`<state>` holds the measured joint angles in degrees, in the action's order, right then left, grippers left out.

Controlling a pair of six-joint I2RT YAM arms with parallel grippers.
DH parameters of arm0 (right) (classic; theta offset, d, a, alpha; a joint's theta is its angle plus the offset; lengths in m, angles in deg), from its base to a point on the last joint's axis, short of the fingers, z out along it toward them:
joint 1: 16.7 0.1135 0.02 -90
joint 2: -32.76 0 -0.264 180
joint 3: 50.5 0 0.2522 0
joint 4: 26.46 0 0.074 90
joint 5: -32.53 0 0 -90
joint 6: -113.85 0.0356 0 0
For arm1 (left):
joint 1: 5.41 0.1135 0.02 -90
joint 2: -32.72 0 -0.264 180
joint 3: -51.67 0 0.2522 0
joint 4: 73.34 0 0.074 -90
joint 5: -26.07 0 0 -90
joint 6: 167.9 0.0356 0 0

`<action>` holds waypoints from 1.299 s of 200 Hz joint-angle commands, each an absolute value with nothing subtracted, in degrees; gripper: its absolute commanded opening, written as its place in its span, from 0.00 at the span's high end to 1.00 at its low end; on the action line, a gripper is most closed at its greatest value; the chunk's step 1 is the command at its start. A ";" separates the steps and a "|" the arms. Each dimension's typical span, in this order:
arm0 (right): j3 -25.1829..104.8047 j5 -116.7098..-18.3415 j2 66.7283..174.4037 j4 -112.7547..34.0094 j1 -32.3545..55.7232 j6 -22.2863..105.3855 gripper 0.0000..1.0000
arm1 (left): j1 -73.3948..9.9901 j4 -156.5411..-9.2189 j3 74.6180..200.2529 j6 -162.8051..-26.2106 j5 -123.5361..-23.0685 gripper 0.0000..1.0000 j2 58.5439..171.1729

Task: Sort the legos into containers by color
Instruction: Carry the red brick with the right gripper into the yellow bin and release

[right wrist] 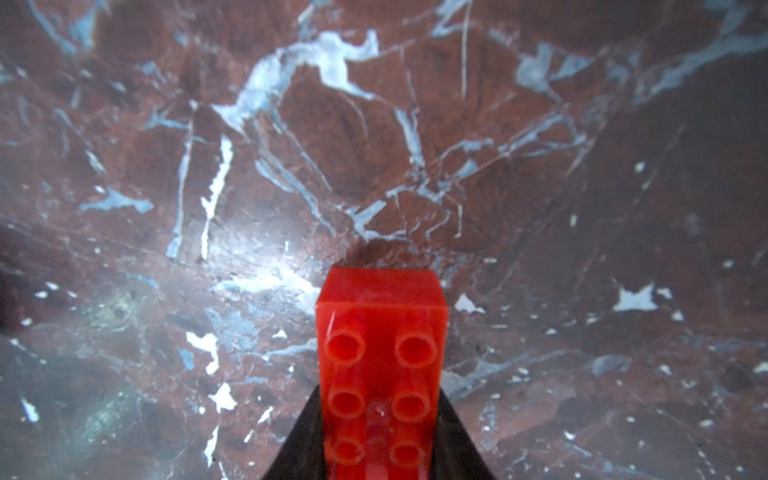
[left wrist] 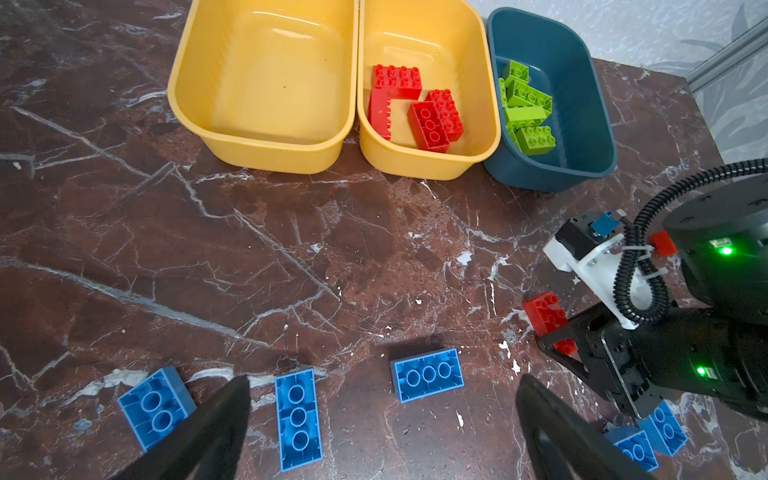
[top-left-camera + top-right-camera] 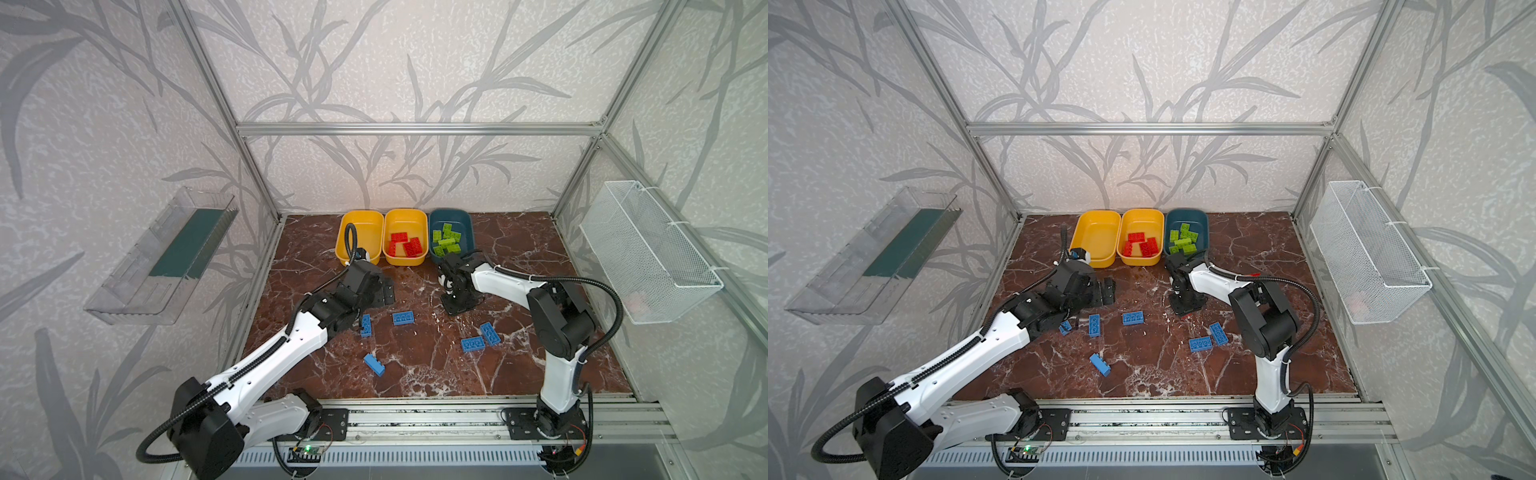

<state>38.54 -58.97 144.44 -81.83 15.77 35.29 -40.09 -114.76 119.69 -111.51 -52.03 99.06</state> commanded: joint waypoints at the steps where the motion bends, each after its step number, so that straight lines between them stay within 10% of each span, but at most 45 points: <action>1: 41.44 -58.50 143.93 -85.57 15.67 36.05 0.79 | -38.61 -114.34 121.45 -109.52 -53.37 0.01 99.24; 203: 98.99 -69.18 174.48 -78.44 14.24 44.57 0.77 | -32.94 -122.14 130.04 -103.32 -52.31 0.01 102.01; 260: 114.88 -71.29 181.07 -82.67 14.15 43.62 0.26 | -31.85 -122.53 129.60 -103.61 -51.68 0.01 100.48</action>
<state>111.63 -70.20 181.08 -80.14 14.26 44.14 -32.33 -121.36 128.28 -104.38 -53.08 101.51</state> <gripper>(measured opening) 0.660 0.992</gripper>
